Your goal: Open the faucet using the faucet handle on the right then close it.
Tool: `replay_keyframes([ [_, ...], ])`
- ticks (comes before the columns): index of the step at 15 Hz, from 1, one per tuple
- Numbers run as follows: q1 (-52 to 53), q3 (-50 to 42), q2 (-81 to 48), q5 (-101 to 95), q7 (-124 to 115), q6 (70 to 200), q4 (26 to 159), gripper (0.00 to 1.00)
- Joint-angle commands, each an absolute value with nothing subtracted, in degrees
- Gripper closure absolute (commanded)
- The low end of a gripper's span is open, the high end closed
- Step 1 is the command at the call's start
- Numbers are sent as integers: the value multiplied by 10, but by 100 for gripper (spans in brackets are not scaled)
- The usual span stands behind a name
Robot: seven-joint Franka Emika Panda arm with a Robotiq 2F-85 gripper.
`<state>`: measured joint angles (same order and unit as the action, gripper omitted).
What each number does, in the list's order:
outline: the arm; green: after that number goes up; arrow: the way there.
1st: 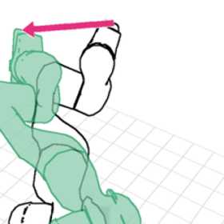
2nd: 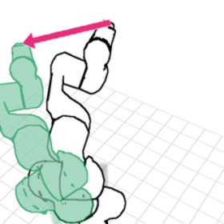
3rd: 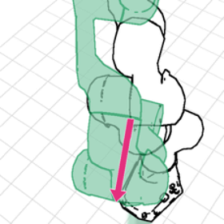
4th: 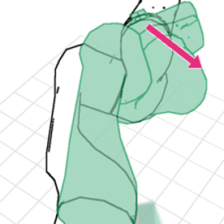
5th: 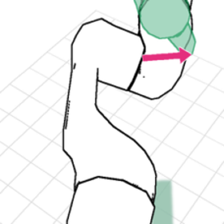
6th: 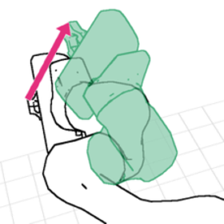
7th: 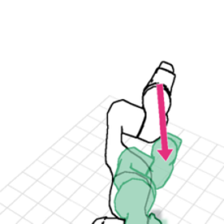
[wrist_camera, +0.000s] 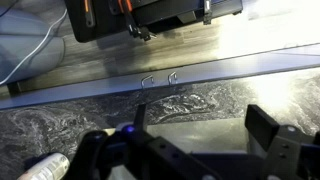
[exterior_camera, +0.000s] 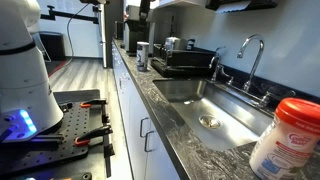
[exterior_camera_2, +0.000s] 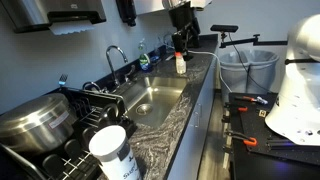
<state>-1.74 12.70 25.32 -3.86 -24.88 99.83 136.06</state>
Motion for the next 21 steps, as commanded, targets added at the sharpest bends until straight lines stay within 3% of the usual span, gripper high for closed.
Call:
replay_keyframes([
  [1, -5, 116, 252, -43, -253, 997, 1360, 0],
  [8, -4, 95, 252, -83, -187, 1042, 1370, 0],
  [21, -20, -34, 197, -136, 83, 1217, 1354, 0],
])
